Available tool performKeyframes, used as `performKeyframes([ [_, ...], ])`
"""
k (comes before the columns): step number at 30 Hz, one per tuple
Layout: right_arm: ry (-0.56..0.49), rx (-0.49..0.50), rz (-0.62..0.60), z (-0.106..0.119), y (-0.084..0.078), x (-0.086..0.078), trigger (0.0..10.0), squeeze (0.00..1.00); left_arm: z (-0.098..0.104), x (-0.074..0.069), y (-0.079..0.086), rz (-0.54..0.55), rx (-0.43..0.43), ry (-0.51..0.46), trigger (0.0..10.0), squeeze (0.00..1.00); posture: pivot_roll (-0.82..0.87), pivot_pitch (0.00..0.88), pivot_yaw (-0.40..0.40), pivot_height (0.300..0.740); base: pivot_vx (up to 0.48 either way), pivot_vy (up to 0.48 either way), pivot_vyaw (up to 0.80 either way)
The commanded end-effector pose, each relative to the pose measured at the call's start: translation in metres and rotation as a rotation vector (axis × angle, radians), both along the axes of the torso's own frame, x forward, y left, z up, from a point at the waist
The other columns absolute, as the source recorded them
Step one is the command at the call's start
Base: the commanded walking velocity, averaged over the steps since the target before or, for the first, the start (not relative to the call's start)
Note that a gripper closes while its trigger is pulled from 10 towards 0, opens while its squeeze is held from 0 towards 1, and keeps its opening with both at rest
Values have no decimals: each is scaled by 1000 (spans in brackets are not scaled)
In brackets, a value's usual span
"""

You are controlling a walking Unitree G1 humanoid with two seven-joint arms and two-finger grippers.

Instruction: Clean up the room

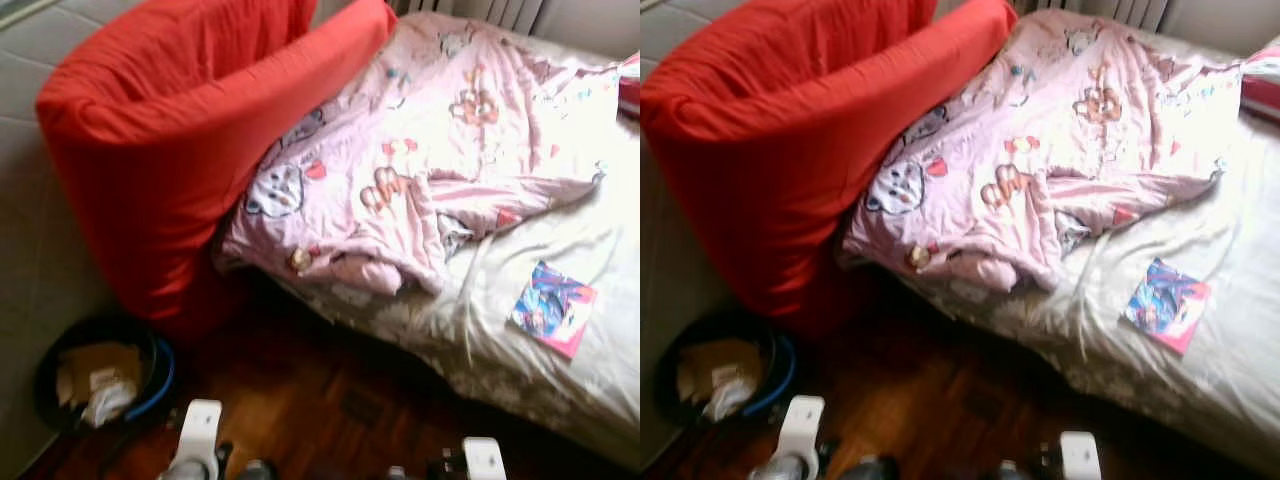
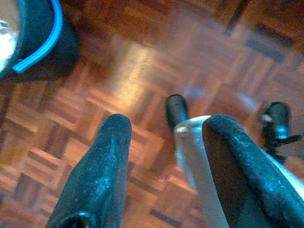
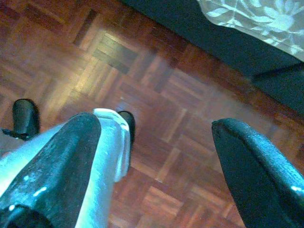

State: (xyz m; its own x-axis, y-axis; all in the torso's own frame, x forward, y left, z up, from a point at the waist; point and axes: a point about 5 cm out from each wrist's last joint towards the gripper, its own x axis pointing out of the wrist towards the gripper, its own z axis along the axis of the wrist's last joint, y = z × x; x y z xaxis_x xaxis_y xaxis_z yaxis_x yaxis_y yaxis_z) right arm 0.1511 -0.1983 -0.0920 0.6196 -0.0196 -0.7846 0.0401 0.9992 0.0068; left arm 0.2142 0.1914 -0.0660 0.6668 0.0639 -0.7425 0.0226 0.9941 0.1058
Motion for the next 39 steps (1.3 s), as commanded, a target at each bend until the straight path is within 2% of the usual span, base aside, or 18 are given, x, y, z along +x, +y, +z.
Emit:
performKeyframes([
  [1, 59, 5, -10, -6, 0, -16, 10000, 0, -7, -11, -1, -5, 4, 46, 10000, 0, -13, 237, -4, 740, 0, -259, 0],
  [7, 66, 7, -6, -7, 1, -17, 10000, 0, -8, -13, 0, -4, 6, 49, 10000, 0, -14, 240, 0, 740, 0, -257, -506],
  [17, 48, 8, -18, -6, 2, -15, 10000, 0, -7, -12, 0, -9, 9, 54, 10000, 0, -21, 224, 10, 740, 0, -258, 0],
  [24, 37, 5, -42, -4, 1, -9, 10000, 0, -4, -4, -3, -25, 10, 43, 10000, 0, -39, 182, 21, 740, 0, -259, 0],
  [31, 4, -3, -81, 0, 3, 3, 10000, 0, 4, 10, -4, -51, 16, 21, 10000, 0, -88, 92, 59, 740, 0, -258, 0],
  [36, 16, 5, -144, -3, 3, -2, 10000, 0, 4, 9, 0, -50, 22, 24, 10000, 0, -69, 80, 59, 740, 0, -258, 0],
  [39, 30, -3, -121, -4, 4, -6, 10000, 0, 3, 6, 3, -37, 23, 27, 10000, 0, -49, 91, 48, 740, 0, -259, -444],
])
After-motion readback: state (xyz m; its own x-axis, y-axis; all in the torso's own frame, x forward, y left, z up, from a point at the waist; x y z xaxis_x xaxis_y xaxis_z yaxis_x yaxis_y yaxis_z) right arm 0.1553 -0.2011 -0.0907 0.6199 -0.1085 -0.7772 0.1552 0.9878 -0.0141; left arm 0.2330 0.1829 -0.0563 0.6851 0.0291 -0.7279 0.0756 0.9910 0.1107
